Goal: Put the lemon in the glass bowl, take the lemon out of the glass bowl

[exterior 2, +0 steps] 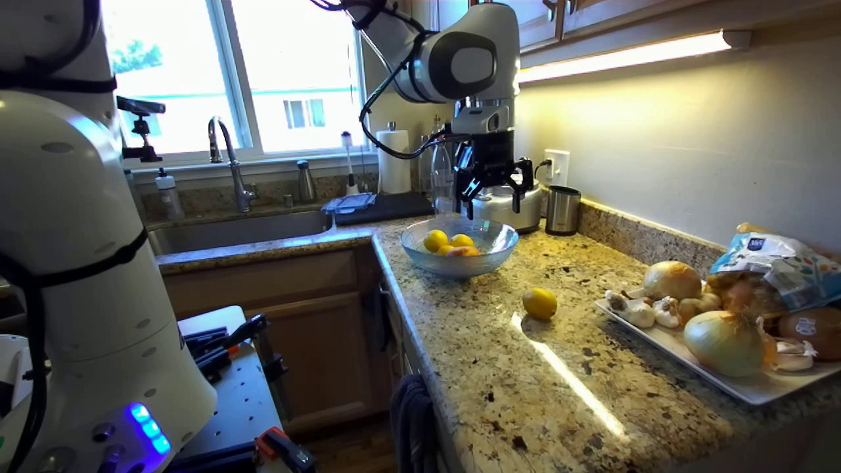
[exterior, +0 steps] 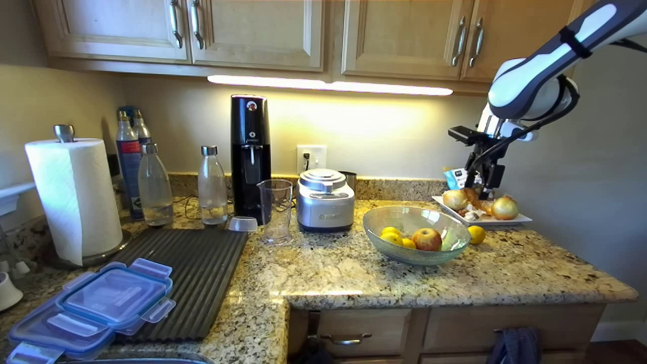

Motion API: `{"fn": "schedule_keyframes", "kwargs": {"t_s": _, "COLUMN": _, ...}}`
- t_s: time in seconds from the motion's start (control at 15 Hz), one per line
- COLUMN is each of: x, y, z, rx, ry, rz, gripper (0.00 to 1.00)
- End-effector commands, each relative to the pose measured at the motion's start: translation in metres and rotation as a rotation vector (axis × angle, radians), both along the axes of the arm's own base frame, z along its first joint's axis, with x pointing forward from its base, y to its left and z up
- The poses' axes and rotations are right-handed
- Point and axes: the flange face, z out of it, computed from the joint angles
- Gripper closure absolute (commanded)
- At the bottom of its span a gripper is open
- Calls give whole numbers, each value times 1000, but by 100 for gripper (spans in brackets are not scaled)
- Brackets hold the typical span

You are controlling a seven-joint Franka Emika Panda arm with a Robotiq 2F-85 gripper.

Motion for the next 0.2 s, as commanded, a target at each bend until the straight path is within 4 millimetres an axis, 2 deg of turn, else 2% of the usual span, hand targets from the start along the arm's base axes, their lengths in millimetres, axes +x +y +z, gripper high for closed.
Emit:
{"fn": "schedule_keyframes", "kwargs": {"t_s": 0.0, "x": 1, "y": 0, "z": -1, "rx": 0, "ry": 4, "rz": 1, "gripper": 0}}
{"fn": "schedule_keyframes", "kwargs": {"t_s": 0.13, "x": 1, "y": 0, "z": -4, "rx": -1, "ry": 7, "rz": 1, "gripper": 0}}
